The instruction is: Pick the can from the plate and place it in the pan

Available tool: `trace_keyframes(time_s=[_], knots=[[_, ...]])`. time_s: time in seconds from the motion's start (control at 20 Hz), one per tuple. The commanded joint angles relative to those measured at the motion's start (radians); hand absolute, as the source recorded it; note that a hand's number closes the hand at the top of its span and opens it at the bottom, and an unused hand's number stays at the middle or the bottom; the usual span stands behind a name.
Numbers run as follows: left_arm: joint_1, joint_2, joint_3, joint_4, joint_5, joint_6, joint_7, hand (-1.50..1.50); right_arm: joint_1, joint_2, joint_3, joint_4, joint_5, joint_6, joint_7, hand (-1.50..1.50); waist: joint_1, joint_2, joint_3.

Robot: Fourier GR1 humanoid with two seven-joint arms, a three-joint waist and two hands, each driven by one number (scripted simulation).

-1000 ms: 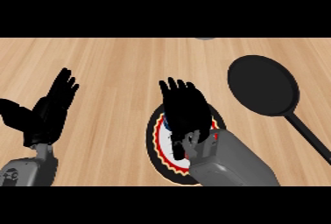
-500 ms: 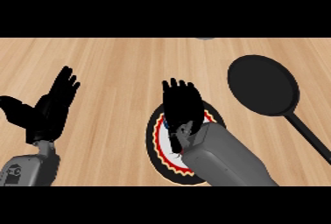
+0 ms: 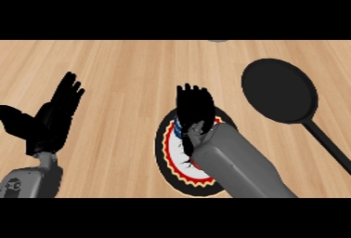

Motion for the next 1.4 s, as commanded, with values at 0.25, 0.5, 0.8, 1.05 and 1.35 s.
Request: trace_keyframes(time_s=[0.25, 0.5, 0.8, 1.05, 1.35], knots=[[0.036, -0.001, 0.019, -0.008, -0.001, -0.032, -0.016, 0.00, 0.035, 0.010, 0.032, 0.144, 0.052, -0.173, -0.047, -1.50, 0.003, 0.001, 0.000], [0.014, -0.028, 0.002, 0.007, -0.036, -0.008, -0.005, 0.00, 0.000, 0.010, 0.065, 0.224, -0.017, -0.223, -0.064, -1.50, 0.006, 0.001, 0.000], [0.059, -0.052, 0.011, 0.012, -0.040, -0.015, -0.069, 0.00, -0.034, 0.010, 0.079, 0.278, 0.001, -0.247, -0.192, 1.50, 0.005, 0.001, 0.000], [0.032, -0.037, 0.042, 0.024, -0.015, -0.040, -0.059, 0.00, -0.079, 0.010, 0.082, 0.402, -0.014, -0.328, -0.274, 1.50, 0.009, 0.003, 0.000], [-0.033, -0.002, 0.068, -0.017, -0.012, -0.033, 0.054, 0.00, -0.055, 0.010, 0.086, 0.330, -0.022, -0.360, -0.242, 1.50, 0.003, 0.000, 0.000]])
